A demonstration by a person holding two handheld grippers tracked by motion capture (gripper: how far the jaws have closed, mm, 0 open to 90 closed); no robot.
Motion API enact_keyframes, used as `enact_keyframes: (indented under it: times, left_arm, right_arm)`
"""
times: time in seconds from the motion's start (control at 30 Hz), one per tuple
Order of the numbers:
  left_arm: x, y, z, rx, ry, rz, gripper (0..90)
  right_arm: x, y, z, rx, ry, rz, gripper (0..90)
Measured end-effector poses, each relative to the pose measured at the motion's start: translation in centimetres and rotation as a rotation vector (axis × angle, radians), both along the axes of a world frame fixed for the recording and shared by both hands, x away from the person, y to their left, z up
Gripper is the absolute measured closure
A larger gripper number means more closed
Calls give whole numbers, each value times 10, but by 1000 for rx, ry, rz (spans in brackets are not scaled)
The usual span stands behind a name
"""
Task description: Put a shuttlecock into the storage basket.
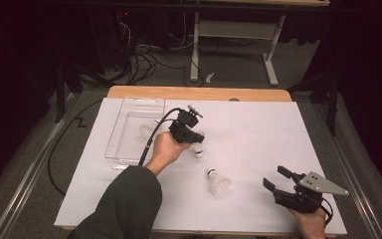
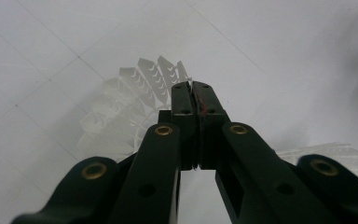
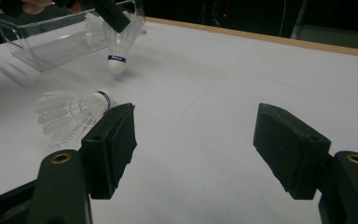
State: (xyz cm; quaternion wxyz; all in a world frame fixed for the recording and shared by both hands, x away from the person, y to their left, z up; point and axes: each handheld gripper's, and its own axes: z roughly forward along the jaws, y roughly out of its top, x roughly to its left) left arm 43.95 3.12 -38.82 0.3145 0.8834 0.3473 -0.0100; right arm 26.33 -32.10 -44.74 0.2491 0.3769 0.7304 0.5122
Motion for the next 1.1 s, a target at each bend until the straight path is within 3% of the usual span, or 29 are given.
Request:
enact_keyframes:
  times: [0.43,1.1]
  left_arm:
    - [-6,8,11,-38,-25,1,888]
    - [-8,29,18,-80,-21,49,888]
  right_arm:
    - [-1,0,0,-8,-18,1,305]
    - [-2,2,0,-13,-27,0,305]
